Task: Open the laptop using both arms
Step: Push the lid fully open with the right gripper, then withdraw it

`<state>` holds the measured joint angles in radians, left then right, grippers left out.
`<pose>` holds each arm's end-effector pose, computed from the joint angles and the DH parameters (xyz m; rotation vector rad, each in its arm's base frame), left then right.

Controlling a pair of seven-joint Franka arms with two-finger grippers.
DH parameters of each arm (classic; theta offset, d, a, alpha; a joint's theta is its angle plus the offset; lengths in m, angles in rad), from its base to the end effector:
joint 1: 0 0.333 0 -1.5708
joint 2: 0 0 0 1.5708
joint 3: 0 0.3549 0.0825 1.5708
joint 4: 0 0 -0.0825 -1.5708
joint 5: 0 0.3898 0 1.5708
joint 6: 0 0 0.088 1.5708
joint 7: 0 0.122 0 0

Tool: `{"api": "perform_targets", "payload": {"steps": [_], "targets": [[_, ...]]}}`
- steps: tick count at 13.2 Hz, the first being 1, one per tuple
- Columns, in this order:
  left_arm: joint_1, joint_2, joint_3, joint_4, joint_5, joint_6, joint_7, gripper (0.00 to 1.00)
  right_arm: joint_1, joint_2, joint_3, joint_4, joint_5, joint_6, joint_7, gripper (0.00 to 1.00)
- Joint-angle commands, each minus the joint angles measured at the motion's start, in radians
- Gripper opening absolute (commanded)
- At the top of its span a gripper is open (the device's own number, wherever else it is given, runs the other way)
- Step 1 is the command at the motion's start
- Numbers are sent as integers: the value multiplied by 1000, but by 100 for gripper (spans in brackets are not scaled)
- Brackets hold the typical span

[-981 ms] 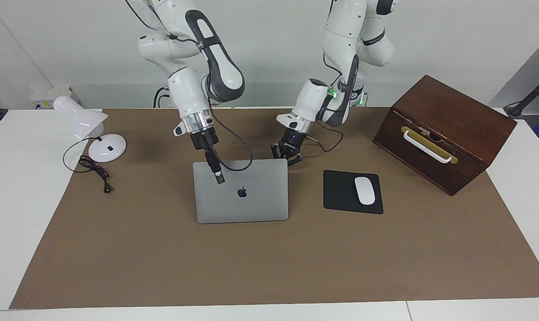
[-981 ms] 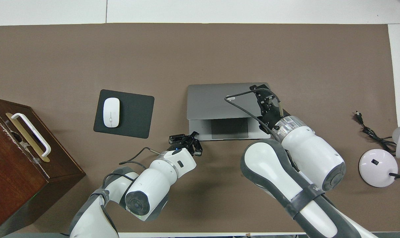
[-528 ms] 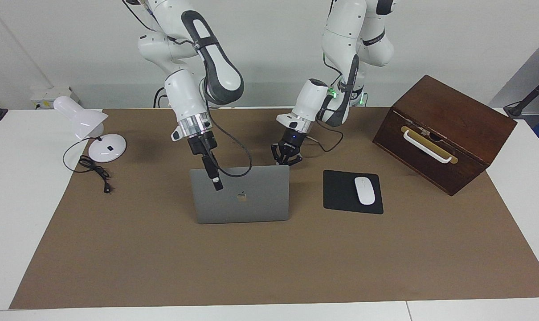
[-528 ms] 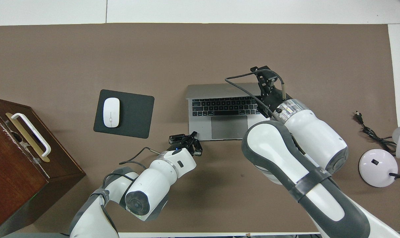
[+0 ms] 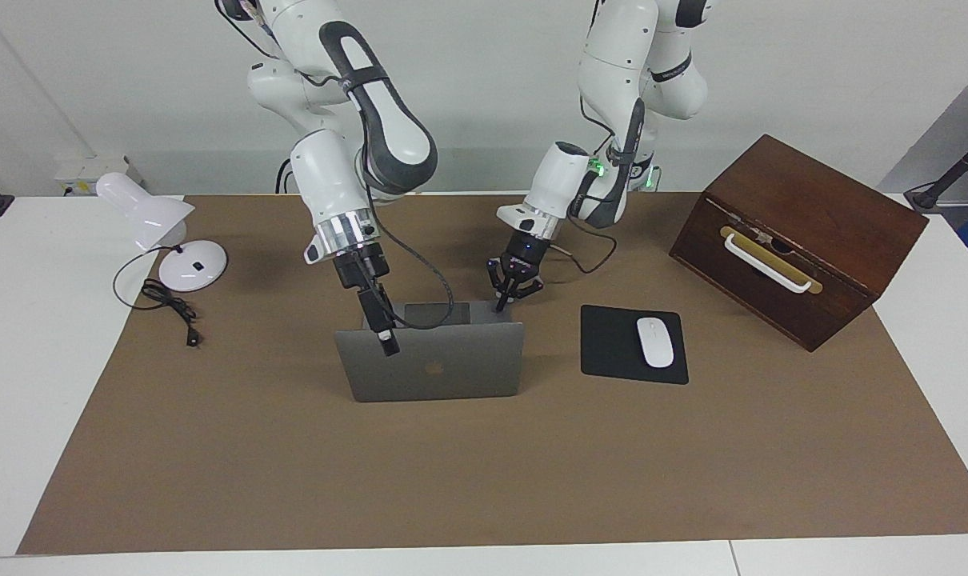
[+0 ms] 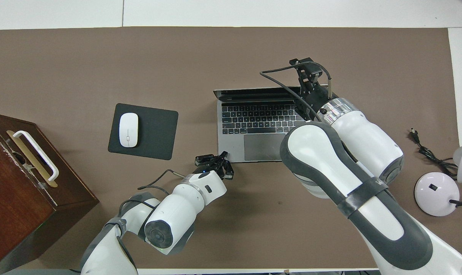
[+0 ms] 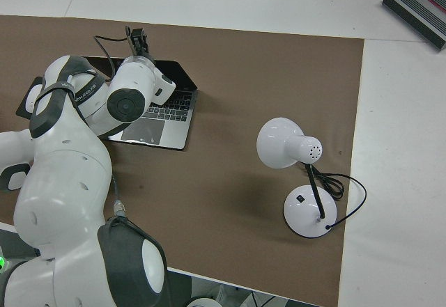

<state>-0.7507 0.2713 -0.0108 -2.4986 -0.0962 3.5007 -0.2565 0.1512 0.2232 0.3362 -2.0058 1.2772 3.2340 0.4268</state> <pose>0.3988 -0.3635 0.2872 2.5937 -0.5265 0.8806 0.6007 0.1966 0.4413 -1.7859 1.3665 -0.5477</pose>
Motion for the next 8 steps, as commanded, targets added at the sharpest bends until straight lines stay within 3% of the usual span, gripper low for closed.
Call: {"api": "perform_targets", "payload": {"steps": [1,8], "targets": [[13,86,8,27,3,3,19,0,-16,28,7,62,14,10,-46,100],[14,86,8,27,3,3,19,0,-59,61,7,130,13,-5,-66,100]]}}
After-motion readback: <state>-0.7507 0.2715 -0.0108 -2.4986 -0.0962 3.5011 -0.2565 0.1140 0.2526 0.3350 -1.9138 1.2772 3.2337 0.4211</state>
